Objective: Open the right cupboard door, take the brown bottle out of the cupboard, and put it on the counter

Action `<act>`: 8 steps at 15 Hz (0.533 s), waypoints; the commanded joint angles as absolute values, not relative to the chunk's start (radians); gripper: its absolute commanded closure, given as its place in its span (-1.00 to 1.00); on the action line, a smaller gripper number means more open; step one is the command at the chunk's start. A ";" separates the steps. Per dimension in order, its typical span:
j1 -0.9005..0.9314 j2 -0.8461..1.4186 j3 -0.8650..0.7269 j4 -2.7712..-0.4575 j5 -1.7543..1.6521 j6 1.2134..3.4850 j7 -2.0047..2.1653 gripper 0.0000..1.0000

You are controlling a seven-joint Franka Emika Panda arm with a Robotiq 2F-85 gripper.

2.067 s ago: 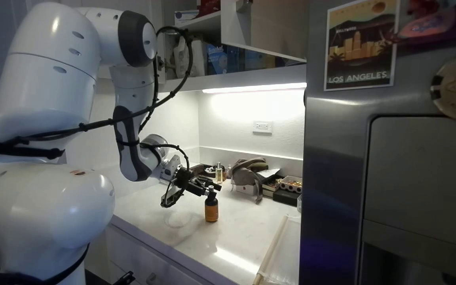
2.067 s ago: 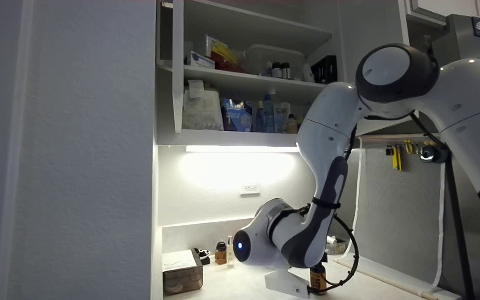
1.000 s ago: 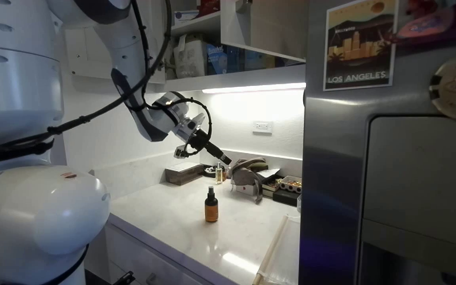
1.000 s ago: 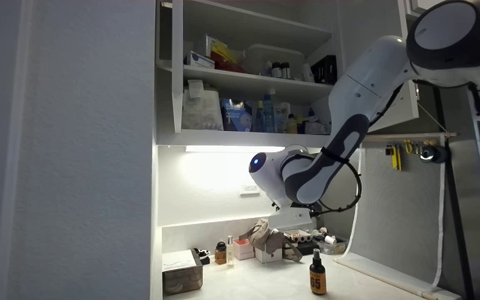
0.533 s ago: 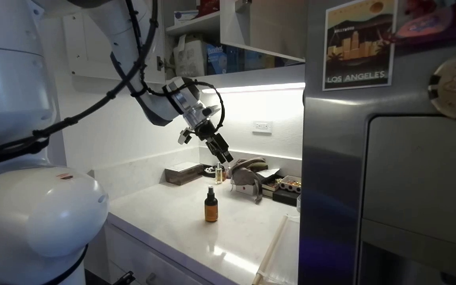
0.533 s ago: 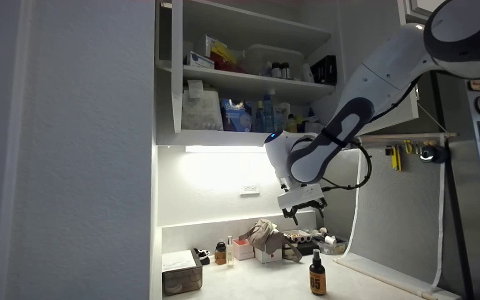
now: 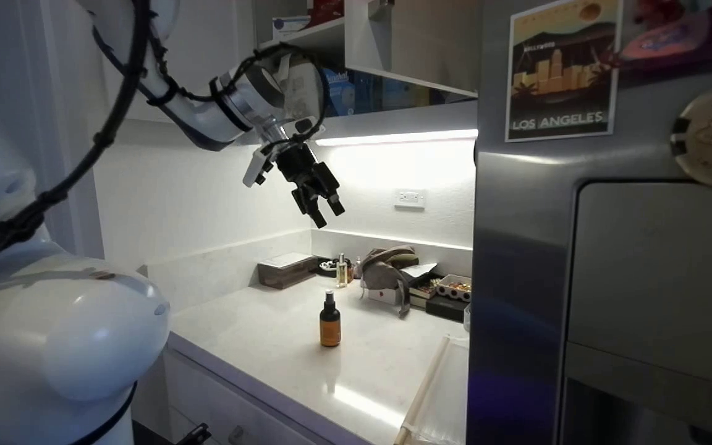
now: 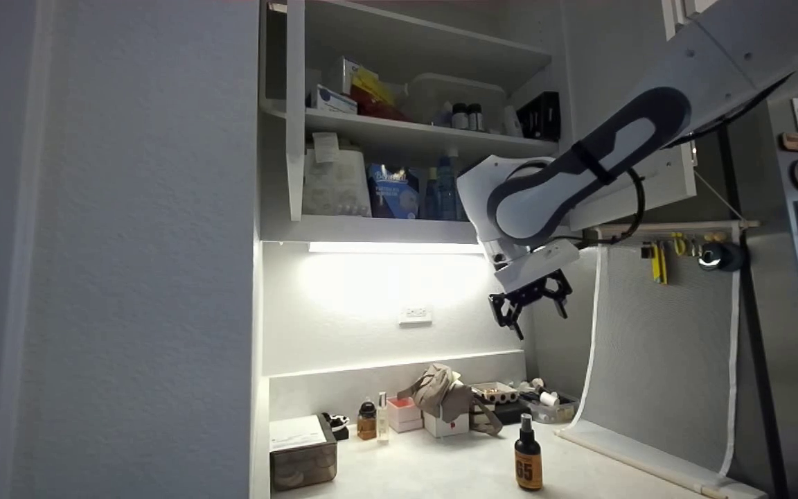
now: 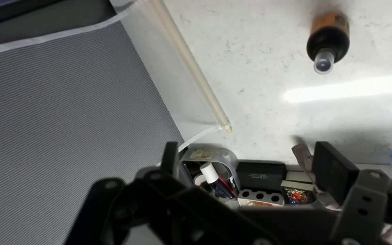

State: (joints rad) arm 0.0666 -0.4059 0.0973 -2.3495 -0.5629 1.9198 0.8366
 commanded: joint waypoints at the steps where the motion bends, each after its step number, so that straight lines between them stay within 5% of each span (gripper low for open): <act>1: 0.063 -0.617 0.084 -2.465 -0.491 1.888 0.630 -1.00; 8: 0.047 -0.951 -0.019 -2.577 -0.315 1.775 0.164 -1.00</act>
